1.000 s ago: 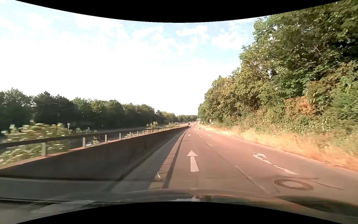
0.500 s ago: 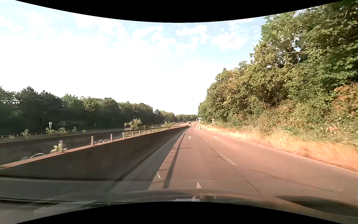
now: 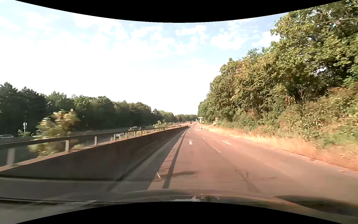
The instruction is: Follow the waypoints while adhering to traffic rules and regulations
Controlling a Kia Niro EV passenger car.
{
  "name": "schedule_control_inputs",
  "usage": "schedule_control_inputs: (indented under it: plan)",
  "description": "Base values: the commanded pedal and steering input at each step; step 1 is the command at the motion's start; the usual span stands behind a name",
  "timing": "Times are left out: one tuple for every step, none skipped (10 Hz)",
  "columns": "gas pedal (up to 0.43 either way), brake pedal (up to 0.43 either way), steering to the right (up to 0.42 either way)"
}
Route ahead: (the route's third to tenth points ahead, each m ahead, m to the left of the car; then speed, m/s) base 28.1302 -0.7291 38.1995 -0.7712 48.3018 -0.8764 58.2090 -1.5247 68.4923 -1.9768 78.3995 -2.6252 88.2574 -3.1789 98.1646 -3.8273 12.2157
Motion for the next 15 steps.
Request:
schedule_control_inputs:
  plan:
    - [0.169,0.0,0.002]
    - [0.169,0.0,0.004]
    - [0.15,0.0,0.005]
    - [0.15,0.0,0.005]
    - [0.138,0.0,0.005]
    - [0.138,0.0,0.004]
    - [0.13,0.0,0.004]
    - [0.118,0.0,0.004]
    - [0.11,0.0,0.004]
    - [0.11,0.0,0.004]
    - [0.11,0.0,0.004]
    - [0.11,0.0,0.004]
    - [0.098,0.0,0.003]
    - [0.067,0.0,0.003]
    - [0.047,0.0,0.002]
